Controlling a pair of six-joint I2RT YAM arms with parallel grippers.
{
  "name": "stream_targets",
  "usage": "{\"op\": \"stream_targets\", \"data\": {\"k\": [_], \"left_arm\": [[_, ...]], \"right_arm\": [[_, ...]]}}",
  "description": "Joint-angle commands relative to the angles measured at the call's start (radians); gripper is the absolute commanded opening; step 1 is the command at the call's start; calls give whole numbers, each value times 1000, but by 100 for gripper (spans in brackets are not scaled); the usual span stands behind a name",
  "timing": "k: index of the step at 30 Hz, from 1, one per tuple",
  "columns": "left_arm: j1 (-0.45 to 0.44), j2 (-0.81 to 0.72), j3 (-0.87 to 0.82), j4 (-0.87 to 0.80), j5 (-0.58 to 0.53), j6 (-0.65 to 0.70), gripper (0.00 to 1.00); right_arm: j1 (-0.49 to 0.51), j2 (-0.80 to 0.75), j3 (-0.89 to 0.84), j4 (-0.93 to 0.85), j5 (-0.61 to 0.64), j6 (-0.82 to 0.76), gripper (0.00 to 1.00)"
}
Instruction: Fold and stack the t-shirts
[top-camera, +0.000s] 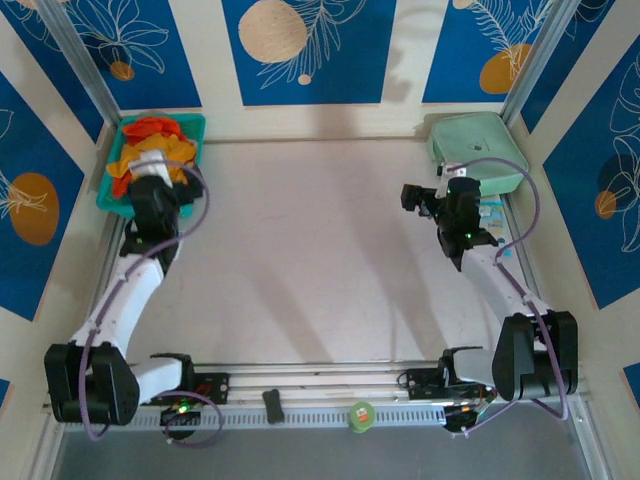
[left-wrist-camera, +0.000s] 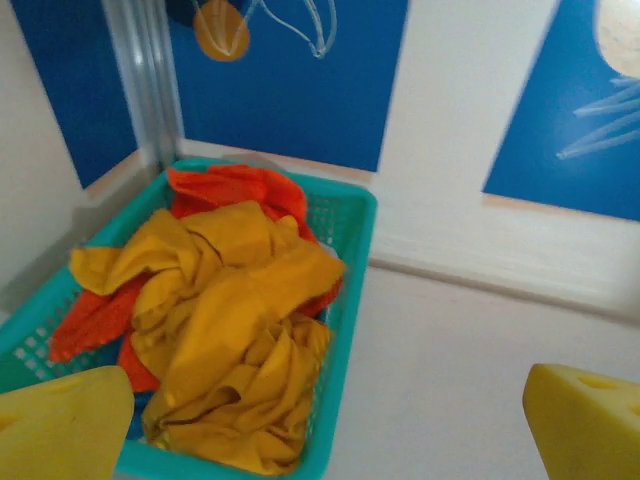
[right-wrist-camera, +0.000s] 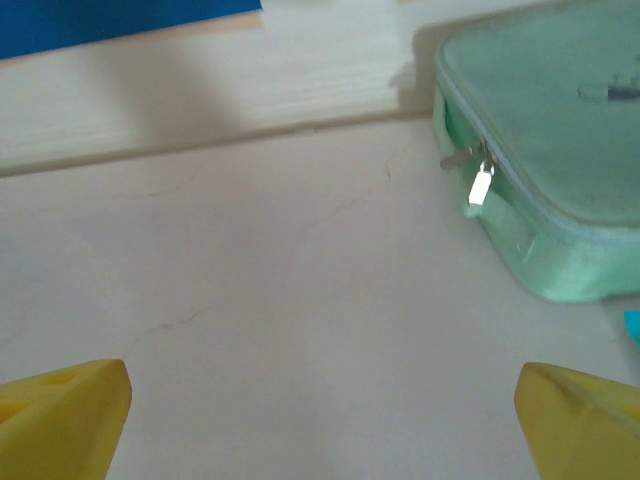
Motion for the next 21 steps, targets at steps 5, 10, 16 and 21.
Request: {"op": "stream_targets", "data": {"k": [5,10,16,21], "left_arm": [[124,362,411,-535,66,-108,100],[188,562,609,-584,153,-83,93],[206,788,818,-646,204,-36,84],[210,933,937,-674,174,-26,81]], "right_arm": [[9,96,150,-380,-51,69,98],[19,105,164,-390,-85,67,96],[26,132,172,-401,-87,56,94],[28,169,188,-419,-80,45,91]]}}
